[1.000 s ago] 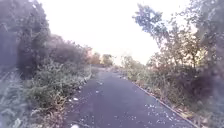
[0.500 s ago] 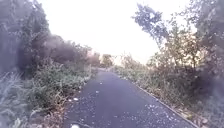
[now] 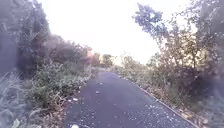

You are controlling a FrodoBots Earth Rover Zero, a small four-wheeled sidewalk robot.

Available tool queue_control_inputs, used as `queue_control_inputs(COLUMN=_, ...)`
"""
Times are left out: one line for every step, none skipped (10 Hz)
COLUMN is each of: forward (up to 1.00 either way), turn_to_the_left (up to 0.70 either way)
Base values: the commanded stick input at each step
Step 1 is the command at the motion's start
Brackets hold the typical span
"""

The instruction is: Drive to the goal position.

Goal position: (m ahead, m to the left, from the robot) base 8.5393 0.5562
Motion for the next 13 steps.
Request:
queue_control_inputs(forward=0.45, turn_to_the_left=0.0)
queue_control_inputs(forward=0.45, turn_to_the_left=0.0)
queue_control_inputs(forward=0.45, turn_to_the_left=0.0)
queue_control_inputs(forward=0.45, turn_to_the_left=0.0)
queue_control_inputs(forward=0.45, turn_to_the_left=0.0)
queue_control_inputs(forward=0.45, turn_to_the_left=0.01)
queue_control_inputs(forward=0.45, turn_to_the_left=0.07)
queue_control_inputs(forward=0.45, turn_to_the_left=0.12)
queue_control_inputs(forward=0.45, turn_to_the_left=0.18)
queue_control_inputs(forward=0.45, turn_to_the_left=0.24)
queue_control_inputs(forward=0.45, turn_to_the_left=0.27)
queue_control_inputs(forward=0.45, turn_to_the_left=0.25)
queue_control_inputs(forward=0.45, turn_to_the_left=0.24)
